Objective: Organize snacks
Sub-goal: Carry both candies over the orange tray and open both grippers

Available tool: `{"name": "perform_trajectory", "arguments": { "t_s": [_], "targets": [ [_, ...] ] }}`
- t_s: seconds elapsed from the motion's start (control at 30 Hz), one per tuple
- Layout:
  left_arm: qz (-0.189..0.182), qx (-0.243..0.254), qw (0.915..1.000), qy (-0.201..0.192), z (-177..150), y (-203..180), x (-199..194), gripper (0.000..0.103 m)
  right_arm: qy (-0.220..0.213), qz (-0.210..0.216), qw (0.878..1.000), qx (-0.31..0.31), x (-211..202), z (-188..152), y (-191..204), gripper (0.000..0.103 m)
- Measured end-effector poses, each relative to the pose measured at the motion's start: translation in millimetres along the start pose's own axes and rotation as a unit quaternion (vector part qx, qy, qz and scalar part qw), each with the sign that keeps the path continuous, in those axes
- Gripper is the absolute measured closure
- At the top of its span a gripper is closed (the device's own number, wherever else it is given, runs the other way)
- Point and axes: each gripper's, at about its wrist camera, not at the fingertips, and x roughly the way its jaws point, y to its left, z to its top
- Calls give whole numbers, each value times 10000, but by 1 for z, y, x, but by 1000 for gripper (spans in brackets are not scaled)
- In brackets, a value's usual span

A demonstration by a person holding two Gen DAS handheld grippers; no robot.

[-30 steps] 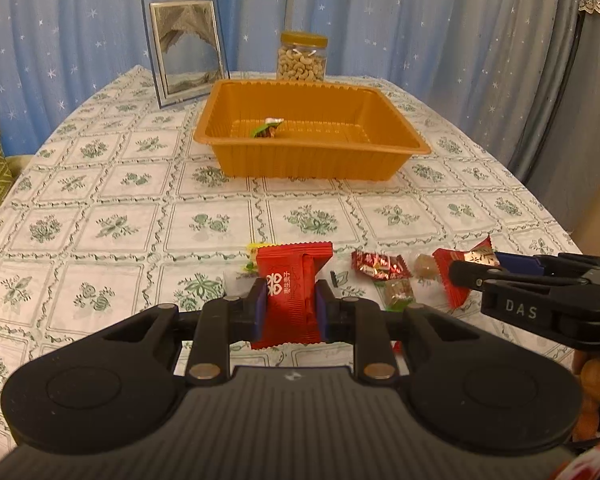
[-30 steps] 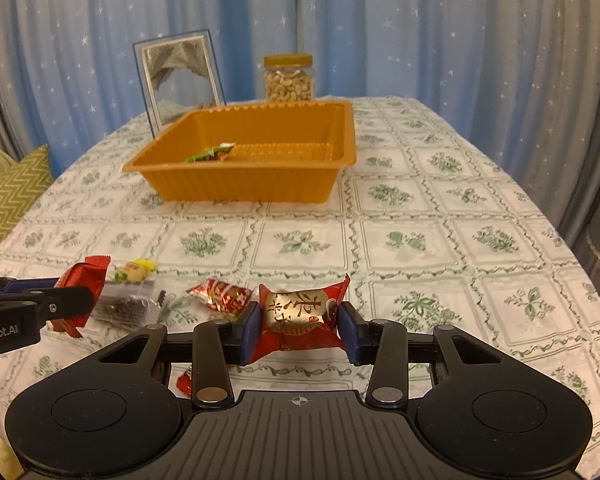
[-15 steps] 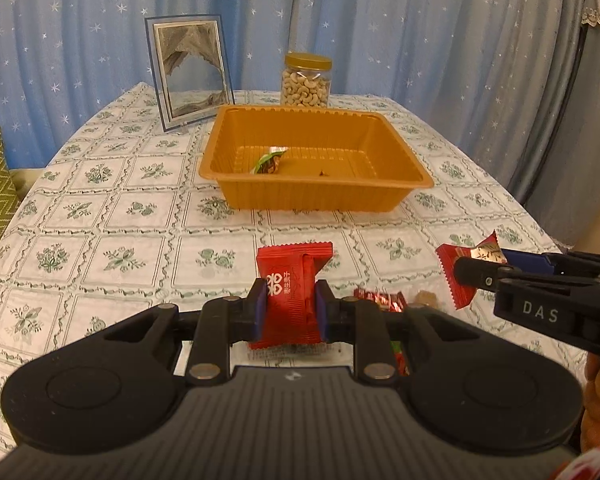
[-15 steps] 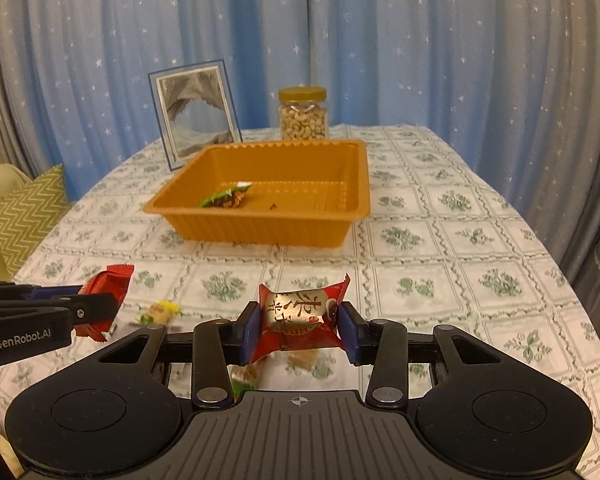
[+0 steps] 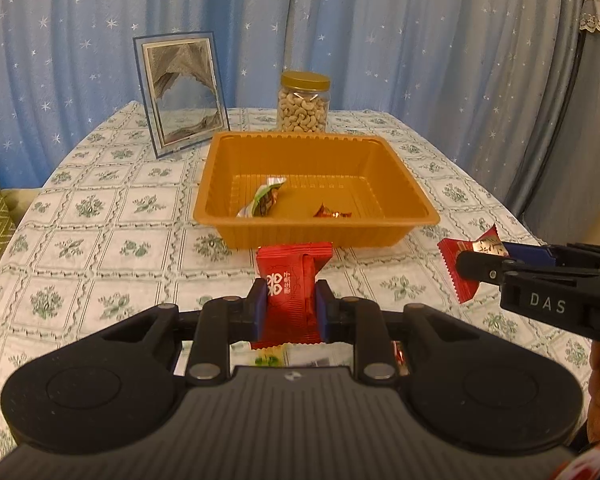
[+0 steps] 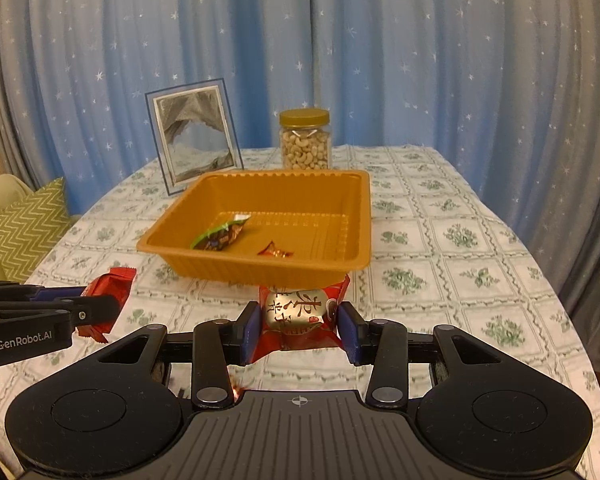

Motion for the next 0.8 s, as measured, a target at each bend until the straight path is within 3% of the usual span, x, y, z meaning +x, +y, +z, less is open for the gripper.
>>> {"name": "perform_trajectory", "arguments": {
  "t_s": [0.3, 0.6, 0.8],
  "targets": [
    [-28, 56, 9999, -150, 35, 14, 29, 81, -131, 61, 9999, 31, 31, 33, -5, 61],
    [-122, -14, 9995, -294, 73, 25, 82, 81, -131, 86, 9997, 168, 83, 70, -12, 61],
    [-415, -145, 9986, -278, 82, 23, 118, 81, 39, 120, 9995, 303, 115, 83, -23, 61]
  ]
}}
